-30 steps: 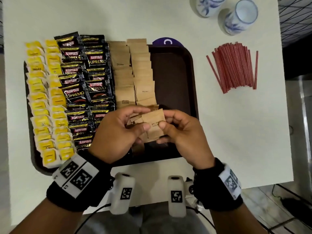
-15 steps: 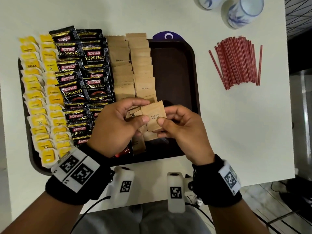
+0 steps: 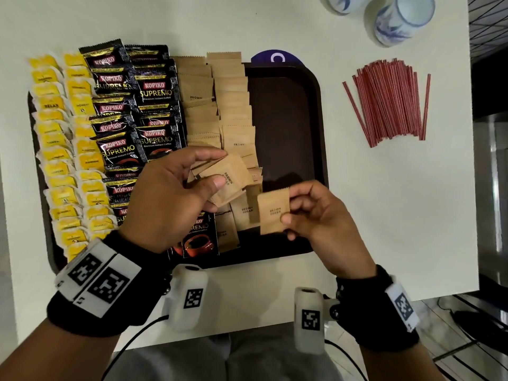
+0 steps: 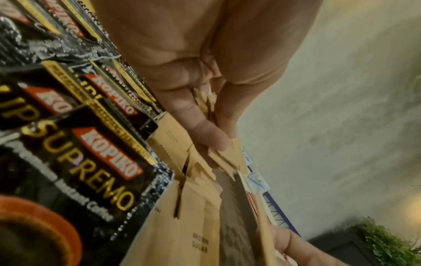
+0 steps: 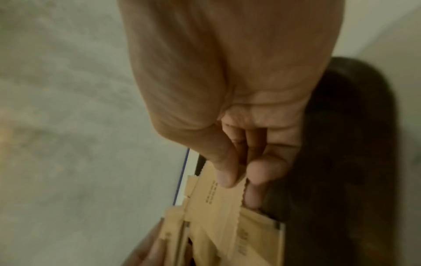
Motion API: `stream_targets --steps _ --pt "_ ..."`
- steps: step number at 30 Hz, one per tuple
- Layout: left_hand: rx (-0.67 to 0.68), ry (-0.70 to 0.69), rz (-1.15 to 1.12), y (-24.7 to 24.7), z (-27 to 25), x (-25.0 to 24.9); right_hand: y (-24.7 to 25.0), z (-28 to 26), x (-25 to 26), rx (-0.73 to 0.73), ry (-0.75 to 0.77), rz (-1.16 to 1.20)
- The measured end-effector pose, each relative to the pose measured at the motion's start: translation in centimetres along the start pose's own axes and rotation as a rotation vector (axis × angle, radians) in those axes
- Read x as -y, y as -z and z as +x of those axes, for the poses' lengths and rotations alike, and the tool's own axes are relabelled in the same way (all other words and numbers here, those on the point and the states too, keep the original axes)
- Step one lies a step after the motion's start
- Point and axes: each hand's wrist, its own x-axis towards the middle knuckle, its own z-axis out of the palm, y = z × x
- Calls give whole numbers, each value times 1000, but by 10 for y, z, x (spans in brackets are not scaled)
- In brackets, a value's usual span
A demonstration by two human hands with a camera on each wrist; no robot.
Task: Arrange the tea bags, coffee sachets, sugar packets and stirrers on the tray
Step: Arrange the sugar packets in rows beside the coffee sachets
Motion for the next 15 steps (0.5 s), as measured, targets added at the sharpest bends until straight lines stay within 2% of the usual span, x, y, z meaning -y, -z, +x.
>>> stream_targets --steps 4,15 --pt "-6 5 -1 2 0 0 -6 -5 -9 -19 -27 -198" --pt "11 7 -2 6 -9 2 -23 -4 -9 -101 -17 -301"
